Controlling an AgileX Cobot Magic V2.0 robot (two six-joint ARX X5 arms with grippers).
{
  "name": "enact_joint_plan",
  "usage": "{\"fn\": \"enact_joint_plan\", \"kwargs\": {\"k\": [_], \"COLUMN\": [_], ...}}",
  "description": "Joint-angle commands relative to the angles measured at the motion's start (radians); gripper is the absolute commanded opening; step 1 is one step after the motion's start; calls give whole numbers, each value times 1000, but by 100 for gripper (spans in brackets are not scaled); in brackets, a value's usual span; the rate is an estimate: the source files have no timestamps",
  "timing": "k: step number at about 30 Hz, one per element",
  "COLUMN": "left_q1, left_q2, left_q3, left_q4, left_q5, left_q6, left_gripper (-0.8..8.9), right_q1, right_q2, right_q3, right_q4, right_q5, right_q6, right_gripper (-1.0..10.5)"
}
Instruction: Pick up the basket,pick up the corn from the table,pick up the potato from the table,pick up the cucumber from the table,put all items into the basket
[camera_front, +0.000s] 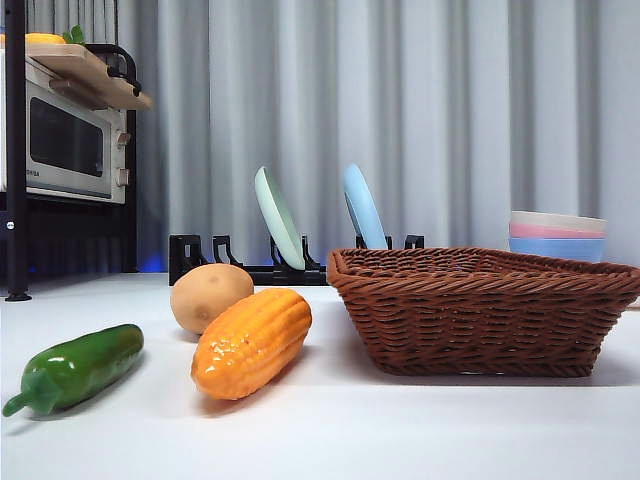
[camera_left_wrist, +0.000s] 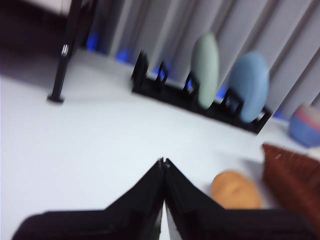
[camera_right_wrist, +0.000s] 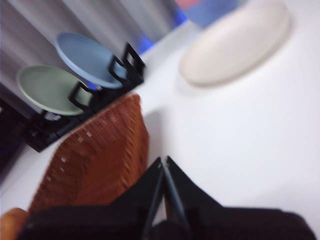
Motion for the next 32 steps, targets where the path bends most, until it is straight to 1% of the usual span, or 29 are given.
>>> {"fn": "enact_joint_plan", "kwargs": {"k": [1, 6, 8, 13, 15, 18, 22, 23, 24, 26, 27, 28, 29, 31, 32], "left_q1": [2, 2, 2, 2, 2, 2, 2, 2, 2, 2, 1, 1, 1, 0, 0], "left_q2": [37, 181, 245, 449, 527, 649, 776, 800, 820, 849, 859, 867, 871, 875, 877], "left_q3": [56, 185, 237, 404, 472, 578, 687, 708, 723, 742, 748, 751, 751, 751, 751], "left_q4": [-3, -31, -50, -138, -185, -269, -357, -372, -379, -381, -382, -378, -375, -372, -371], "left_q5": [17, 49, 72, 143, 171, 228, 300, 317, 332, 356, 353, 350, 351, 351, 351], "left_q6": [22, 104, 140, 235, 266, 304, 309, 313, 314, 314, 312, 311, 304, 299, 299], "left_gripper": [-8, -8, -8, -8, -8, -7, 2, 5, 25, 163, 258, 336, 367, 374, 374], "right_q1": [1, 1, 1, 1, 1, 1, 1, 1, 1, 2, 2, 2, 2, 2, 2], "right_q2": [47, 216, 286, 502, 587, 732, 891, 926, 953, 997, 1016, 1032, 1043, 1068, 1079], "right_q3": [76, 236, 297, 462, 527, 634, 743, 764, 778, 794, 799, 800, 800, 800, 800], "right_q4": [16, 16, 16, 7, -28, -125, -252, -273, -283, -289, -290, -290, -290, -290, -287], "right_q5": [-1, -2, -10, -104, -138, -211, -329, -351, -364, -368, -368, -368, -365, -357, -357], "right_q6": [-84, -177, -203, -253, -271, -333, -432, -454, -462, -460, -461, -461, -461, -461, -461], "right_gripper": [-10, -10, -8, -8, -7, -1, 4, 36, 114, 368, 486, 551, 556, 547, 525]}}
